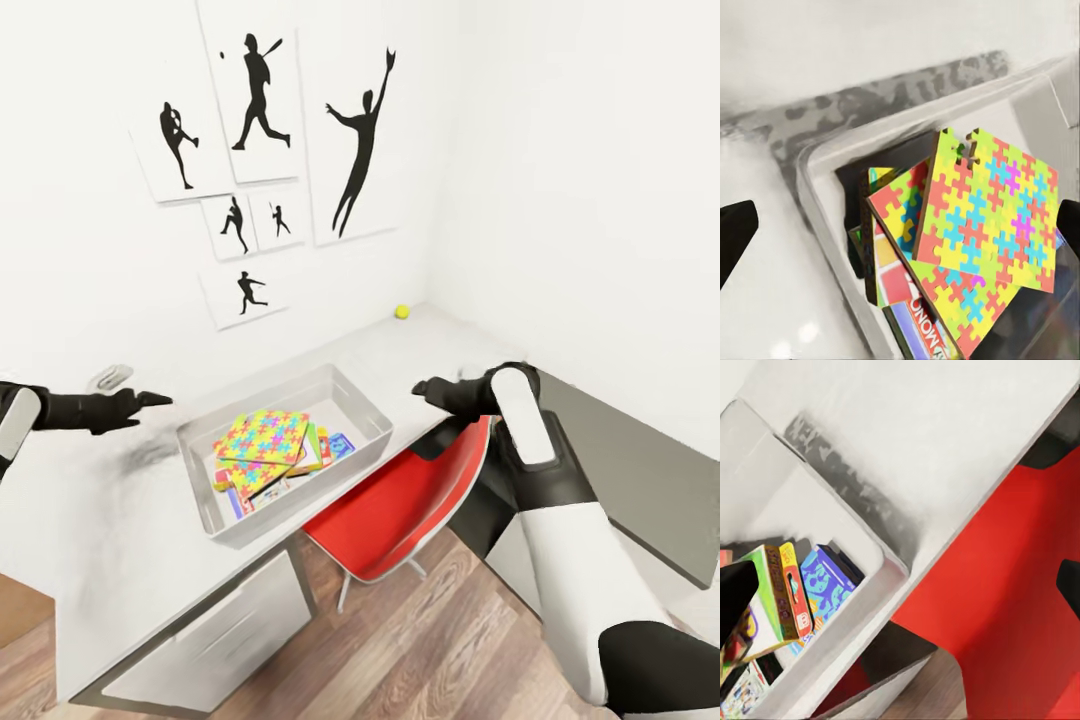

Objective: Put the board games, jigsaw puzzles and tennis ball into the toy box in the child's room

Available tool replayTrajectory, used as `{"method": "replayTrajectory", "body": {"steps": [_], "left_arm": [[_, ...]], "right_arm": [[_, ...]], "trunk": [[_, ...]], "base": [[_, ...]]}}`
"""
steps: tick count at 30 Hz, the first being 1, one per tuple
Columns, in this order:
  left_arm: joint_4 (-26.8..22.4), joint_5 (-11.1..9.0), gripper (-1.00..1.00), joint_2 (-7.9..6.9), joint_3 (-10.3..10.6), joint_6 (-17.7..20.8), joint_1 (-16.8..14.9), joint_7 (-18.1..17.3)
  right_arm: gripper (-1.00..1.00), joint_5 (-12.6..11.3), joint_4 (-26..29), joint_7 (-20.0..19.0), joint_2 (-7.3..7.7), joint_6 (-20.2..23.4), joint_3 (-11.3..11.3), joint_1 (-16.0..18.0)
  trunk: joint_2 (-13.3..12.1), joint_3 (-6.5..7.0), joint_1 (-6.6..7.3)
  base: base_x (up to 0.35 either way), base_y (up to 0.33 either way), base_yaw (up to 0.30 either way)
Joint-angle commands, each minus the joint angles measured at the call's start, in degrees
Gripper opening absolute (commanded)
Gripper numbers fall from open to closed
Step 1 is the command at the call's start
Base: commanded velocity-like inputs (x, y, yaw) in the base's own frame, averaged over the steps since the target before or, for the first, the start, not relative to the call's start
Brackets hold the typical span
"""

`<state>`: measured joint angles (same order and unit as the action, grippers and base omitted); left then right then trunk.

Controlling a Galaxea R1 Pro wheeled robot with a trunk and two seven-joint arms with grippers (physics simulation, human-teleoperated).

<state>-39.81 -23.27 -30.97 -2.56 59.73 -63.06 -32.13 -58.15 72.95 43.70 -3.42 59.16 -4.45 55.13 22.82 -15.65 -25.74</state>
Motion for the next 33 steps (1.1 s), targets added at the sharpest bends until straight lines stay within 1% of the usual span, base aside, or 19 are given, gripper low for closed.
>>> {"method": "replayTrajectory", "body": {"steps": [1,2,4,5,6,7,10,11,14,15,18,19,21,24,26,27,30,31,33], "left_arm": [[0.0,0.3,1.0,-1.74,-0.1,0.3,0.0,-2.5],[0.0,0.3,1.0,-3.6,-0.1,0.3,0.0,-4.8],[0.1,0.3,1.0,-5.6,0.0,0.3,0.0,-7.5],[0.1,0.3,1.0,-7.57,0.1,0.3,0.1,-10.6],[0.1,0.4,1.0,-8.51,0.1,0.3,0.2,-12.3],[0.2,0.4,1.0,-10.27,0.1,0.3,0.3,-15.8],[1.2,0.7,1.0,-13.77,0.2,0.2,0.8,-23.4],[2.3,0.8,1.0,-15.44,0.3,0.0,1.2,-27.0],[4.5,1.0,1.0,-17.57,0.3,-0.3,1.9,-31.9],[5.9,1.1,1.0,-18.71,0.3,-0.7,2.3,-34.8],[7.8,1.1,1.0,-20.0,0.4,-1.7,2.8,-38.3],[9.1,1.2,1.0,-20.57,0.5,-2.8,3.0,-40.2],[10.5,1.2,1.0,-20.97,0.6,-4.0,3.3,-41.9],[14.5,1.3,1.0,-21.51,0.7,-7.2,4.2,-46.2],[15.9,1.3,1.0,-21.68,0.7,-8.5,4.8,-48.0],[17.2,1.3,1.0,-21.81,0.8,-9.9,5.4,-49.6],[19.5,1.4,1.0,-21.94,0.9,-13.3,7.4,-52.5],[20.7,1.4,1.0,-21.97,0.9,-15.1,8.7,-53.9],[21.6,1.4,1.0,-21.99,0.9,-16.7,10.1,-55.4]], "right_arm": [[1.0,-1.0,2.5,-0.9,0.02,0.8,1.5,-1.2],[1.0,-1.4,4.7,-2.8,0.06,0.8,2.6,-2.5],[1.0,-1.8,6.9,-5.1,0.48,0.8,3.5,-4.0],[1.0,-2.1,9.0,-7.6,1.43,0.8,4.1,-5.7],[1.0,-2.3,10.0,-8.9,2.07,0.8,4.3,-6.5],[1.0,-2.8,11.9,-11.9,3.67,0.8,4.7,-8.2],[1.0,-5.1,14.8,-19.5,7.36,0.8,5.3,-11.6],[1.0,-6.8,15.9,-24.2,9.15,0.8,6.2,-13.3],[1.0,-9.0,16.9,-31.9,11.55,0.8,8.5,-16.0],[1.0,-10.0,17.2,-37.2,12.82,0.8,10.5,-18.1],[1.0,-10.7,17.5,-45.2,14.02,0.8,13.5,-21.4],[1.0,-10.9,17.6,-50.1,14.48,0.8,15.4,-23.7],[1.0,-11.0,17.6,-54.4,14.77,0.8,17.2,-26.0],[1.0,-11.1,17.6,-62.6,15.04,0.8,21.8,-32.1],[1.0,-11.1,17.6,-65.1,15.05,0.8,23.7,-34.7],[1.0,-11.1,17.6,-67.3,14.91,0.8,25.4,-37.1],[1.0,-11.0,17.6,-71.1,14.83,-0.3,27.8,-41.7],[1.0,-10.9,17.6,-72.8,14.82,-1.9,28.4,-44.1],[1.0,-10.5,17.6,-74.4,14.76,-4.0,28.7,-46.4]], "trunk": [[0.1,-0.02,-0.04],[0.1,0.06,-0.04],[0.1,0.23,-0.04],[0.1,0.32,-0.04],[0.1,0.4,-0.04],[0.1,0.49,-0.04],[0.1,0.74,-0.04],[0.1,0.83,-0.04],[0.1,1.09,-0.04],[0.1,1.17,-0.04],[0.1,1.43,-0.04],[0.1,1.52,-0.04],[0.1,1.69,-0.04],[0.1,1.95,-0.04],[0.1,2.12,-0.04],[0.1,2.21,-0.04],[0.1,2.47,-0.04],[0.1,2.56,-0.04],[0.1,2.72,-0.04]], "base": [[0.0,0.0,-0.121],[0.0,0.0,-0.122],[0.0,0.0,-0.122],[0.0,0.0,-0.122],[0.0,0.0,-0.122],[0.0,0.0,-0.122],[0.0,0.0,-0.122],[0.0,0.0,-0.121],[0.0,0.0,-0.121],[0.0,0.0,-0.114],[0.0,0.0,-0.108],[0.0,-0.005,-0.103],[0.0,-0.03,-0.101],[0.0,-0.108,-0.099],[0.0,-0.13,-0.098],[0.0,-0.085,-0.098],[0.0,-0.052,-0.098],[0.0,-0.022,-0.098],[0.0,-0.016,-0.097]]}}
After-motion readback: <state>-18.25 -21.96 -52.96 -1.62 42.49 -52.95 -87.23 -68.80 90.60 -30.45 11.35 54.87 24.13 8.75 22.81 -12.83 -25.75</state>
